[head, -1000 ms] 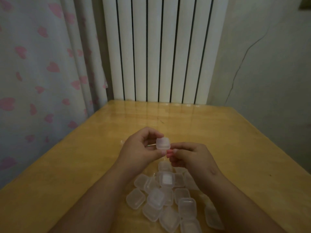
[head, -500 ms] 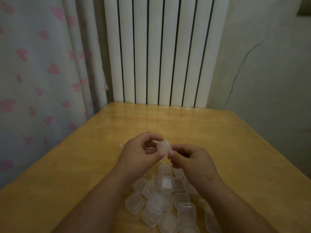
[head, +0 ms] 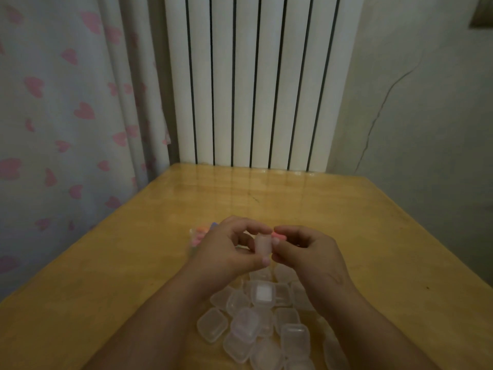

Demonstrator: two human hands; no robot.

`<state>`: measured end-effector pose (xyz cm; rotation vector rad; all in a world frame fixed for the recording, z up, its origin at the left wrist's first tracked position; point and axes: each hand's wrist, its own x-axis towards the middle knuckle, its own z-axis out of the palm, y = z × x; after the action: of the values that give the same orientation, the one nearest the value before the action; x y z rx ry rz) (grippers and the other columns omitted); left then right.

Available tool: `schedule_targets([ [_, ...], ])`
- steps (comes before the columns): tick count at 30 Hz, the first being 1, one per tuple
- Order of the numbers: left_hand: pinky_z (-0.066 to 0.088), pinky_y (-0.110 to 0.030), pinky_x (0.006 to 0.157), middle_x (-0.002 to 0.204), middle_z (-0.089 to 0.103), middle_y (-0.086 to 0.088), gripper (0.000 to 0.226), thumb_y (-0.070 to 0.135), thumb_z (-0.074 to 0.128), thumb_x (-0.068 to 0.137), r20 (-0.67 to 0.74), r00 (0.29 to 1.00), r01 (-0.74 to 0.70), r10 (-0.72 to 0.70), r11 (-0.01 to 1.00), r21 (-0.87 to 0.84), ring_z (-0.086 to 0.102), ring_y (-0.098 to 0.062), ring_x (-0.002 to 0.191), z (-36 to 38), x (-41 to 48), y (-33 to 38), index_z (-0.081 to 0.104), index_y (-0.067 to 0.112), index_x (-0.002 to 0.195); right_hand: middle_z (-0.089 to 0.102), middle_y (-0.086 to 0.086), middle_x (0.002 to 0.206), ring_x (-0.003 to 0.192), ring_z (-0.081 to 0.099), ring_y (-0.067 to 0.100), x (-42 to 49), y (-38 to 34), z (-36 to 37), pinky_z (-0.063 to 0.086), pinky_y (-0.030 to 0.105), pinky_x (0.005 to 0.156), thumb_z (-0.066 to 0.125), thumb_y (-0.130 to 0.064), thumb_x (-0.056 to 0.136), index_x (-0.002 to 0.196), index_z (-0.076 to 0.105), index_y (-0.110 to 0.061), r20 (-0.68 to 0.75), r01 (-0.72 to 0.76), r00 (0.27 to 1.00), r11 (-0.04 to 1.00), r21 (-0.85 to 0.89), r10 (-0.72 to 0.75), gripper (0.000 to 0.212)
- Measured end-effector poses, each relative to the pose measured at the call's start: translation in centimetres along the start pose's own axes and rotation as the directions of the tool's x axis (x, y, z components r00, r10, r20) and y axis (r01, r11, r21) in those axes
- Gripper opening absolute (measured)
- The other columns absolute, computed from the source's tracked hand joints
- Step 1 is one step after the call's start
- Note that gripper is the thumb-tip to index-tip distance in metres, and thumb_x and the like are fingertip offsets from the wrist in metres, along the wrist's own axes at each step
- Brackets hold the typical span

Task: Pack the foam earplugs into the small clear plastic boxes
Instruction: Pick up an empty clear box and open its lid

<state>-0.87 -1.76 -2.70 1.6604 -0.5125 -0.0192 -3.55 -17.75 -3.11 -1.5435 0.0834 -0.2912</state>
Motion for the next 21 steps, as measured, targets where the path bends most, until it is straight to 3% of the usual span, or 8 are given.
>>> schedule_targets([
  [4, 0.056, -0.030, 0.078, 0.080, 0.069, 0.006, 0.029, 0.011, 0.078, 0.073, 0.095, 0.995, 0.020, -0.018, 1.000, -0.013, 0.064, -0.010, 0.084, -0.41, -0.16, 0.08, 0.076, 0.029, 0.095, 0.074, 0.009, 0.086, 0.078, 0.073, 0.018, -0.03, -0.02, -0.16, 0.060, 0.031, 0.073, 0.073, -0.004, 0.083, 0.094, 0.073, -0.014, -0.031, -0.002, 1.000, 1.000, -0.001, 0.002, 0.015],
  [8, 0.056, -0.042, 0.087, 0.100, 0.072, -0.011, 0.027, -0.001, 0.076, 0.076, 0.058, 0.998, 0.028, -0.028, 1.000, -0.001, 0.065, -0.016, 0.090, -0.32, -0.09, -0.09, 0.072, 0.018, 0.094, 0.074, 0.004, 0.080, 0.072, 0.072, 0.014, 0.04, -0.17, -0.19, 0.060, 0.029, 0.071, 0.070, -0.008, 0.085, 0.091, 0.074, -0.016, -0.102, 0.026, 0.994, 0.999, -0.035, -0.029, 0.011],
  [12, 0.057, -0.045, 0.081, 0.094, 0.072, -0.013, 0.024, 0.019, 0.079, 0.065, -0.040, 0.999, 0.034, -0.033, 0.999, 0.032, 0.068, -0.018, 0.083, -0.22, 0.14, -0.15, 0.068, 0.026, 0.085, 0.070, -0.002, 0.074, 0.068, 0.063, 0.012, 0.19, 0.08, -0.31, 0.055, 0.033, 0.067, 0.063, -0.007, 0.088, 0.083, 0.071, -0.021, -0.124, 0.078, 0.986, 0.967, -0.244, -0.111, 0.018],
  [15, 0.056, -0.035, 0.073, 0.092, 0.074, -0.005, 0.027, 0.008, 0.081, 0.072, -0.078, 0.997, 0.025, -0.024, 1.000, 0.017, 0.070, -0.017, 0.083, -0.29, 0.29, -0.25, 0.071, 0.025, 0.091, 0.068, 0.000, 0.069, 0.063, 0.058, 0.009, 0.02, -0.01, -0.15, 0.050, 0.034, 0.063, 0.059, -0.005, 0.090, 0.082, 0.072, -0.021, -0.002, 0.046, 0.999, 0.959, -0.280, -0.049, 0.022],
  [18, 0.054, -0.030, 0.069, 0.086, 0.075, -0.002, 0.026, 0.018, 0.080, 0.071, -0.106, 0.994, 0.029, -0.024, 0.999, 0.045, 0.070, -0.013, 0.078, -0.18, 0.29, -0.28, 0.073, 0.032, 0.092, 0.068, 0.002, 0.067, 0.062, 0.059, 0.012, -0.16, -0.27, 0.21, 0.049, 0.030, 0.061, 0.061, -0.004, 0.088, 0.083, 0.075, -0.018, 0.059, -0.022, 0.998, 0.969, -0.245, 0.038, 0.021],
  [21, 0.054, -0.033, 0.071, 0.087, 0.075, -0.004, 0.025, 0.026, 0.076, 0.066, -0.132, 0.991, 0.026, -0.016, 0.997, 0.068, 0.071, -0.017, 0.079, -0.05, 0.34, -0.39, 0.073, 0.034, 0.090, 0.069, 0.006, 0.068, 0.063, 0.061, 0.013, -0.23, -0.38, 0.42, 0.050, 0.025, 0.059, 0.064, -0.004, 0.086, 0.082, 0.076, -0.010, 0.066, -0.098, 0.992, 0.993, -0.072, 0.103, 0.014],
])
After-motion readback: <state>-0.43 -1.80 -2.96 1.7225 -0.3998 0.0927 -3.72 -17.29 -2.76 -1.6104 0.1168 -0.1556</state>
